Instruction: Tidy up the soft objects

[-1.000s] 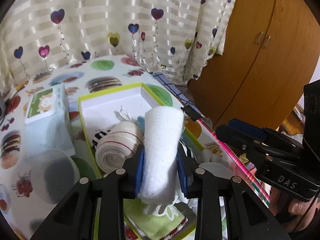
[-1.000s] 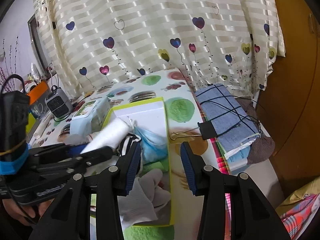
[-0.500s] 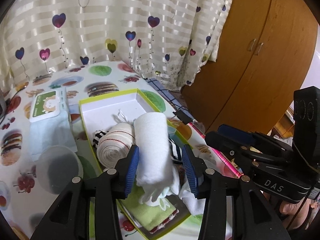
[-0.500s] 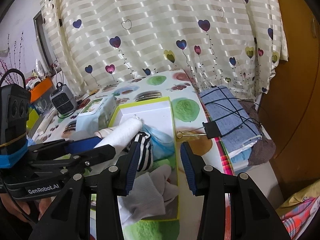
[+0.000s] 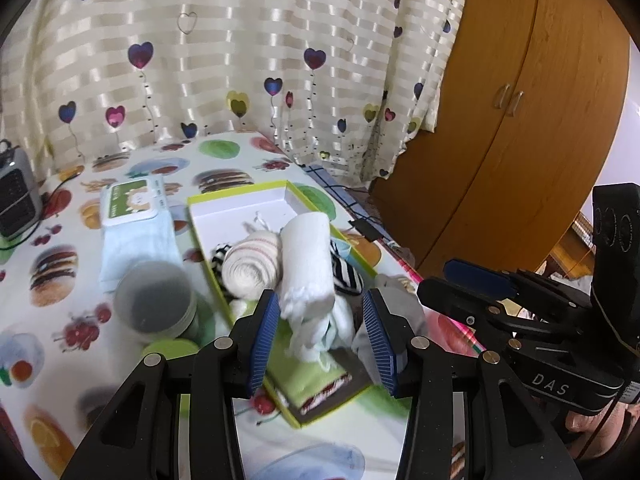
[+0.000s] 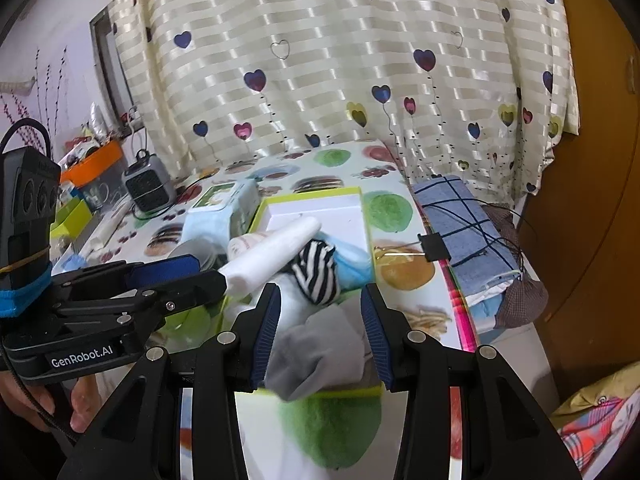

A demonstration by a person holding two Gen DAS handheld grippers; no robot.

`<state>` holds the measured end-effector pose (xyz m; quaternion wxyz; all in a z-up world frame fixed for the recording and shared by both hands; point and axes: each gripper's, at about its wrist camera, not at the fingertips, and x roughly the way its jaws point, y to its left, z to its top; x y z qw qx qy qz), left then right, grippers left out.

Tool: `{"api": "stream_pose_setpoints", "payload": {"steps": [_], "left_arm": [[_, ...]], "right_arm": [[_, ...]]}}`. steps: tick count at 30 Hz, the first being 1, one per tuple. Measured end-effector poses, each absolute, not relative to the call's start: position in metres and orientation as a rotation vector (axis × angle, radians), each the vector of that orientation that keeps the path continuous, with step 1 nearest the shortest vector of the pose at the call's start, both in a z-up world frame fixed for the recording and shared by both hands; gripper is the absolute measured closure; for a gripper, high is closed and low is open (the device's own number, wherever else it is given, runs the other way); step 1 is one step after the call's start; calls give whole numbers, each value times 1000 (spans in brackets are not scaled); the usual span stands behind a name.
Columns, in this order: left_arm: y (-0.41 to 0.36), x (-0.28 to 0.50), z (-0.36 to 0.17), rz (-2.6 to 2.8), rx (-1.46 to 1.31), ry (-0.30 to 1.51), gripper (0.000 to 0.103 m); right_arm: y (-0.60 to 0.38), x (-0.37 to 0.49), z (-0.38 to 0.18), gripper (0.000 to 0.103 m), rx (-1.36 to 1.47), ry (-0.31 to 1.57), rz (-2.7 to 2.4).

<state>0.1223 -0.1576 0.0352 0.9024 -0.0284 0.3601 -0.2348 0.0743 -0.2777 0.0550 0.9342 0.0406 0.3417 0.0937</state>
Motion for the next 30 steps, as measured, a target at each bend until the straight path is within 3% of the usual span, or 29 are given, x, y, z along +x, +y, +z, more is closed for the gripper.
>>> {"api": "stream_pose_setpoints", "payload": {"steps": [30], "left_arm": [[-110, 49, 16, -280, -31, 740, 60]], "right_arm": [[-218, 30, 30, 60, -23, 764, 287]]}}
